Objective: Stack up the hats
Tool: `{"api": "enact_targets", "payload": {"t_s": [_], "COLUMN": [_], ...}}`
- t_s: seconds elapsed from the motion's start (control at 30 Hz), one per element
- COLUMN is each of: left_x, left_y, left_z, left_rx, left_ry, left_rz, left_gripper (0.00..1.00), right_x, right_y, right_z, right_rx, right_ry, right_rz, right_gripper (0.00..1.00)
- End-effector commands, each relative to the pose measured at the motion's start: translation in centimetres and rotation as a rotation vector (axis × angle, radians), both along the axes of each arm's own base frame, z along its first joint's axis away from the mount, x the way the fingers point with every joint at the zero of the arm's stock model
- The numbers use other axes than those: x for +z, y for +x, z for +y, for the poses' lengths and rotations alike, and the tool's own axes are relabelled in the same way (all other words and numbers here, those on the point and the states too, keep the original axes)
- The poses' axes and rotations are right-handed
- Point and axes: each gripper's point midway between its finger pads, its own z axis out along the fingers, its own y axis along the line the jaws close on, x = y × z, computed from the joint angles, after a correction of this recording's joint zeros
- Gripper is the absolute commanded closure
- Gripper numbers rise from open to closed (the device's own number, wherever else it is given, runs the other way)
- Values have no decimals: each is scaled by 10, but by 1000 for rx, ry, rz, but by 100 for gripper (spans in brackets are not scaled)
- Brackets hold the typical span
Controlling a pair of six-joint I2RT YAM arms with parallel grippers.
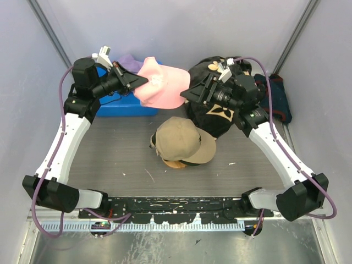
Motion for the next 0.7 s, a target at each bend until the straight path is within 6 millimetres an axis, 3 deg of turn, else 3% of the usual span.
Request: {"api": "enact_targets", "payload": {"t_s": [0.0,0.23,0.3,0.37,0.47,0.5,0.6,0.67], "left_x": [8,1,0,-1,-2,-5,-10,-15], "left_y": [-10,-12,-13,-13,-11,-10,-6,-2], "left_z": [-6,-7,-6,-6,-4,-4,4,17], "left_rx": [-29,-29,-27,-26,-16,-12,37,96], "left_ry": [-21,-14,-10,-7,0,5,65,127], "left_rz": [-22,-7,-3,-2,-1,4,3,-6], "left_gripper": [100,100,100,100,100,96,52,35], "right_x": [37,37,36,35,38,38,46,56], "right_y": [6,12,13,13,12,12,11,8], "right_z": [3,8,9,11,12,12,12,11], "right_rx": [-19,-29,-27,-22,-16,-16,-14,-9], "right_ry": [38,32,32,34,42,44,45,51], "right_rz": [-130,-132,-132,-127,-125,-119,-111,-124], "right_gripper": [29,36,52,77,97,99,99,99]}}
